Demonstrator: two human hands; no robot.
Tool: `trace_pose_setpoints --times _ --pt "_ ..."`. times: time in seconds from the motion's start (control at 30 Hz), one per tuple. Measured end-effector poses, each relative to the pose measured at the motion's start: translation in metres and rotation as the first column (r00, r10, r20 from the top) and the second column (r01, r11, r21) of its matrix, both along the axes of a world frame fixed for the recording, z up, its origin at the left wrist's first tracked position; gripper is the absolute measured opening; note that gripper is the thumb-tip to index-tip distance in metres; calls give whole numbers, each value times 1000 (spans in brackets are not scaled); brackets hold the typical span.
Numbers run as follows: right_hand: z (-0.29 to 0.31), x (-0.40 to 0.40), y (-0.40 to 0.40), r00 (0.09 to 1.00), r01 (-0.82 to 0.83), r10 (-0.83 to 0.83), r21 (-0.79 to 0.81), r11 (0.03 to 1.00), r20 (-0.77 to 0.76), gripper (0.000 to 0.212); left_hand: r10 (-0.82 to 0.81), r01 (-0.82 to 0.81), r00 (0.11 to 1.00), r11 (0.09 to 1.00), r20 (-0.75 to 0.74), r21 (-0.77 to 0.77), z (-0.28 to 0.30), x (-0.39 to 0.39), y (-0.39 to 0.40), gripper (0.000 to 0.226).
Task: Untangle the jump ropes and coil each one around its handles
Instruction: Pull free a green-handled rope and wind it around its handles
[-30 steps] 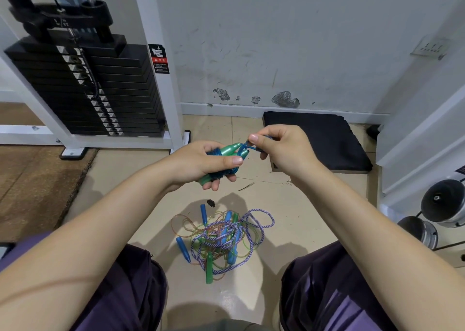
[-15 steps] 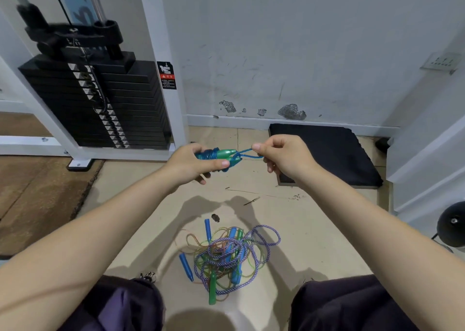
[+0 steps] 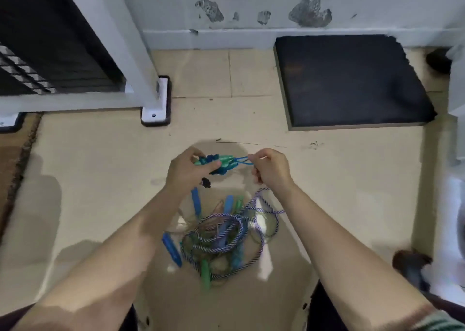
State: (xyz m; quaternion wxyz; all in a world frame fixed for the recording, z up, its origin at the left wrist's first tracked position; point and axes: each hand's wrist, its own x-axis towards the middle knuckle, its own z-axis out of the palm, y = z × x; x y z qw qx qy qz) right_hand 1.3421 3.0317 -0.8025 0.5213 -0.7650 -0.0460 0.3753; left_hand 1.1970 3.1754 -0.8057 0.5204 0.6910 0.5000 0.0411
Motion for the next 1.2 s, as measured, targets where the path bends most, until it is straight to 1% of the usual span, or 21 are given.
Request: trace_pose_setpoints --times 0.1,0.17,0.23,0.27,0.3,0.33,0.37,0.4,0.43,0.47,0.53,0.6,0.67,0.73,0.77,0.83,0.9,0.97,1.03,1.1,1.2 --pt "-33 16 -15 997 16 -11 -65 998 72 25 -83 83 996 997 -40 4 -39 27 -11 37" --pt "-40 30 -22 988 63 -53 -63 996 147 25 -114 114 993 993 -16 19 -52 49 -17 35" --pt "-37 43 -24 980 116 -114 -6 993 165 16 -102 101 993 995 56 17 -60 68 -19 42" --pt "-34 47 -23 980 124 -126 28 992 153 12 -76 77 992 997 103 -9 -59 73 -18 53" --pt "-31 48 -22 981 119 -125 52 992 145 19 -50 55 990 998 132 -36 -58 75 -16 66" --pt "-28 47 -21 984 97 -104 55 994 146 34 -46 52 990 998 136 -41 -56 73 -14 73" --pt "-28 45 -21 986 74 -81 54 996 147 48 -73 76 991 997 113 -19 -51 66 -12 73" --pt "-27 41 -21 987 59 -64 41 997 148 58 -112 111 991 994 73 7 -49 56 -10 68" --pt "-28 35 -22 989 51 -54 25 998 140 59 -138 137 990 990 33 23 -47 43 -9 60" --pt "-31 28 -22 991 38 -37 1 999 125 53 -147 147 989 989 2 25 -47 28 -10 51" --pt "-41 11 -23 994 -42 47 -48 998 100 33 -161 162 985 987 -56 8 -51 -6 -16 32" --pt "-56 -7 -25 973 -202 214 -126 971 82 24 -227 226 970 974 -90 -24 -59 -35 -25 26" --pt "-65 -26 -29 916 -386 400 -210 898 28 31 -350 340 930 935 -113 -97 -66 -55 -35 37" --pt "-71 -42 -33 844 -510 536 -306 804 -1 41 -438 421 889 897 -132 -135 -76 -66 -43 49" --pt "-73 -48 -36 818 -538 576 -345 769 9 44 -440 423 886 896 -145 -134 -80 -69 -46 49" --pt "-78 -56 -41 780 -558 623 -388 734 58 40 -378 362 912 924 -157 -122 -88 -72 -50 38" --pt "-84 -58 -44 789 -553 611 -360 752 63 27 -345 328 925 937 -160 -121 -91 -73 -48 28" --pt "-85 -54 -47 820 -545 573 -295 785 9 12 -337 316 934 933 -116 -169 -87 -73 -43 23" --pt "-74 -48 -47 842 -537 534 -220 814 -77 19 -325 306 944 926 -53 -222 -73 -71 -36 20" --pt "-53 -38 -46 829 -558 537 -154 815 -158 14 -311 302 950 918 3 -258 -51 -68 -31 20" --pt "-10 -29 -46 764 -618 592 -27 786 -257 3 -285 289 957 918 55 -271 -9 -67 -25 12"
